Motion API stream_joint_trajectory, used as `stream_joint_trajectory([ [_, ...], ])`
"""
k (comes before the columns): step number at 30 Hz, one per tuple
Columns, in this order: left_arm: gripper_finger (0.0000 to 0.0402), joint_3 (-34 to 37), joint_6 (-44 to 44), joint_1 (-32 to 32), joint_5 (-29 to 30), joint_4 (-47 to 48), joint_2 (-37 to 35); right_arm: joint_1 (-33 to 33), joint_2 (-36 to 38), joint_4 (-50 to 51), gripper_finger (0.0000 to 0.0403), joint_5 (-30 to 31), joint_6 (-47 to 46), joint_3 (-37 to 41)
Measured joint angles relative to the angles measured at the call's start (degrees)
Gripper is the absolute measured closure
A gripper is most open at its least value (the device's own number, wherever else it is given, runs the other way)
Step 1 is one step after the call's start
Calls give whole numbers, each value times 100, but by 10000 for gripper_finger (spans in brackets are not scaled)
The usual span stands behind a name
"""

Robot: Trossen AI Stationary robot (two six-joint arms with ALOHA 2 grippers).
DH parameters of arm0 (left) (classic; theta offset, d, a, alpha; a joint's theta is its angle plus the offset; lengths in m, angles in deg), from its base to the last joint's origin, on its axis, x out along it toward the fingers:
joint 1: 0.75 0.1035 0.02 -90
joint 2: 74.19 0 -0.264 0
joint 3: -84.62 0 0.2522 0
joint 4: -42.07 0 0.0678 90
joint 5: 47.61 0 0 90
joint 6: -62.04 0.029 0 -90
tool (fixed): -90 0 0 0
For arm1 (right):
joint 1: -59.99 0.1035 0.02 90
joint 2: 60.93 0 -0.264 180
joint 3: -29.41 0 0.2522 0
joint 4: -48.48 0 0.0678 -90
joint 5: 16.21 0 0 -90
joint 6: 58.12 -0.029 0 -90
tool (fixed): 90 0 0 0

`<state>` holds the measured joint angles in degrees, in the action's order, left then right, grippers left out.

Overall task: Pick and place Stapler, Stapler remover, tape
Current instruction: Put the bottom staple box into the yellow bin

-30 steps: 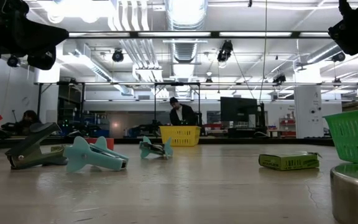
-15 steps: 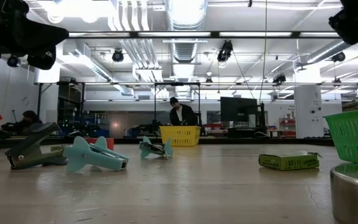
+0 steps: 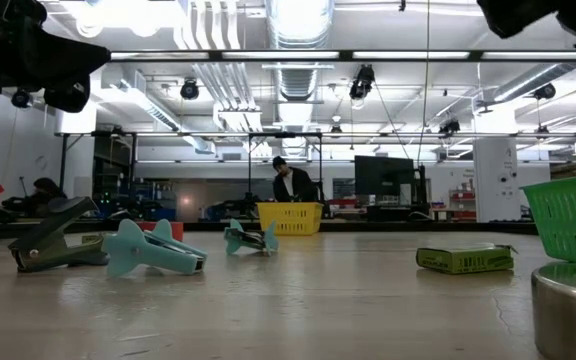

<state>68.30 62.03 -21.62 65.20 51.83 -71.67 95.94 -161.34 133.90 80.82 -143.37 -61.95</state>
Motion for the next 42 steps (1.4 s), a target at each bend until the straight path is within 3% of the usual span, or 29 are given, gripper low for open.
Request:
stream_joint_trajectory([
  [9,376,1,0,1,0,16,0,-588,93,-128,222,461,1607,0],
  [17,376,2,0,1,0,19,0,-927,93,-959,233,351,3993,0],
  [25,376,2,0,-1,0,19,0,-1044,93,-2076,224,410,5561,221],
  [35,376,1,0,1,0,21,0,-1083,93,-3296,164,339,6303,667],
  [42,376,0,0,-1,0,21,0,-1120,93,-3595,136,237,6295,1028],
])
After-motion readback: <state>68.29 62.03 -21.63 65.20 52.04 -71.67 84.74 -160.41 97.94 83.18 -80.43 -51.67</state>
